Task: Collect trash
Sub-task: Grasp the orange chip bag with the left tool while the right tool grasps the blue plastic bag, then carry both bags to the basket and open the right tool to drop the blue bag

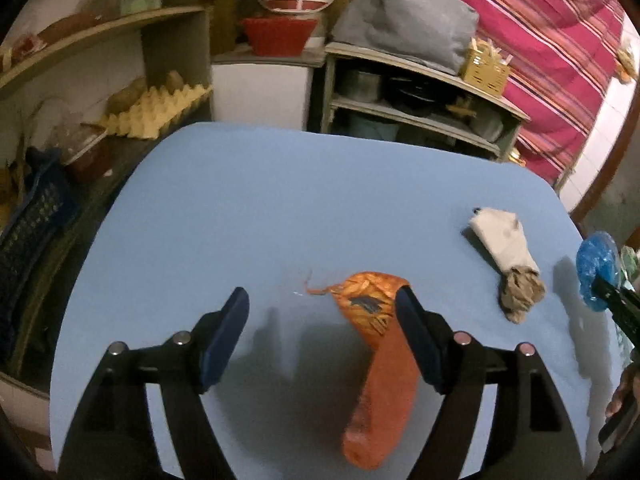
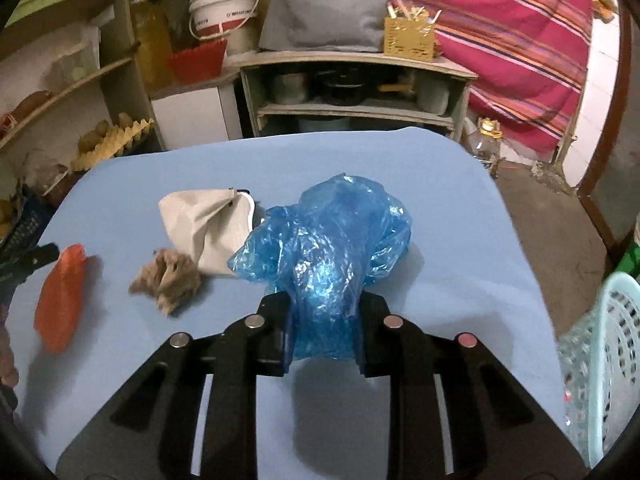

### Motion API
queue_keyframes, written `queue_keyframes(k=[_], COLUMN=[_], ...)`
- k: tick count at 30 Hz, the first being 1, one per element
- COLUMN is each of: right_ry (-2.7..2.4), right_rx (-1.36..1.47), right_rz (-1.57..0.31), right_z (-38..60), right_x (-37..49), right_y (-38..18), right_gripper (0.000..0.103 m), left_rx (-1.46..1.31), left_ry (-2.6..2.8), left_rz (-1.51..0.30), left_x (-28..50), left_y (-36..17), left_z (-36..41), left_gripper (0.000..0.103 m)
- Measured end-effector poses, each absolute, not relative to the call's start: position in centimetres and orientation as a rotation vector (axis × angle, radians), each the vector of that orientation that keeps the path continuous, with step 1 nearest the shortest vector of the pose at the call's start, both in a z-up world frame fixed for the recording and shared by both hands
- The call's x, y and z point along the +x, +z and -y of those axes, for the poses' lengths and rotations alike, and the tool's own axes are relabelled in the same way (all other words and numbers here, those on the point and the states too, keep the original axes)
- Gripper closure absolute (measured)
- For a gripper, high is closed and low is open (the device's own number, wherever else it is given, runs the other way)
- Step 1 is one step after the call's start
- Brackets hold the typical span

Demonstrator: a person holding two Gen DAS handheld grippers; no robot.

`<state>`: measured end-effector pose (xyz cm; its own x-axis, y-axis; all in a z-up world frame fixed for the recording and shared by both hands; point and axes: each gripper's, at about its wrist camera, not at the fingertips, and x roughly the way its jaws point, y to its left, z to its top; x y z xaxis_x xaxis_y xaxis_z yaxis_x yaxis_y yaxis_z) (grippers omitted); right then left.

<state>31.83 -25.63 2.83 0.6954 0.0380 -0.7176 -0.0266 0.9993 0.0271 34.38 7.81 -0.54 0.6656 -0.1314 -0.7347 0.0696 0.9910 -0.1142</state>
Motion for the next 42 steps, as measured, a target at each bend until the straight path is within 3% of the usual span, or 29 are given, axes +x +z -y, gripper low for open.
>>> queue_keyframes(k=[16,19,20,21,23,28,42], right_ry=[0.030,0.035,0.038,0.041,0.044,0.048,0.027], right_rx=[-0.019,-0.021,-0.023,-0.025,-0.029,-0.040,0.021], right_rz=[-0.808,-0.810,-0.811,-0.811,-0.807,-0.807,-0.706], right_z=[28.4,28.4,28.3,28.2,28.1,28.1,32.3], right_x=[28.0,27.9,28.0,27.9,27.8,27.3,23.9], right_y=[2.7,2.6,2.7,2.7,2.7,2.5,6.2], right_gripper=[0.080,0.079,0.079,0.079,0.079,0.079,0.079], left_rx=[-0.028,-0.008,-0.009,-0.009,-0.010,0.012,0.123], left_ry=[-0.168,-0.194,-0.200,-0.203,-0.208,-0.201,-0.205], left_rz=[-0.897,-0.909,-0.915,-0.926,-0.932,-0.898,-0.706], left_x=[33.7,33.4,33.4,33.4,33.5,32.8,28.8], left_y=[-2.4,-2.9,-3.1,-3.4,-3.7,-3.0,3.3], left_z=[-5.2,-4.6,-4.5,-4.4,-4.1,-3.3,3.2], left_gripper=[0.027,0.046,0.063,0.071,0.080,0.089,0.091])
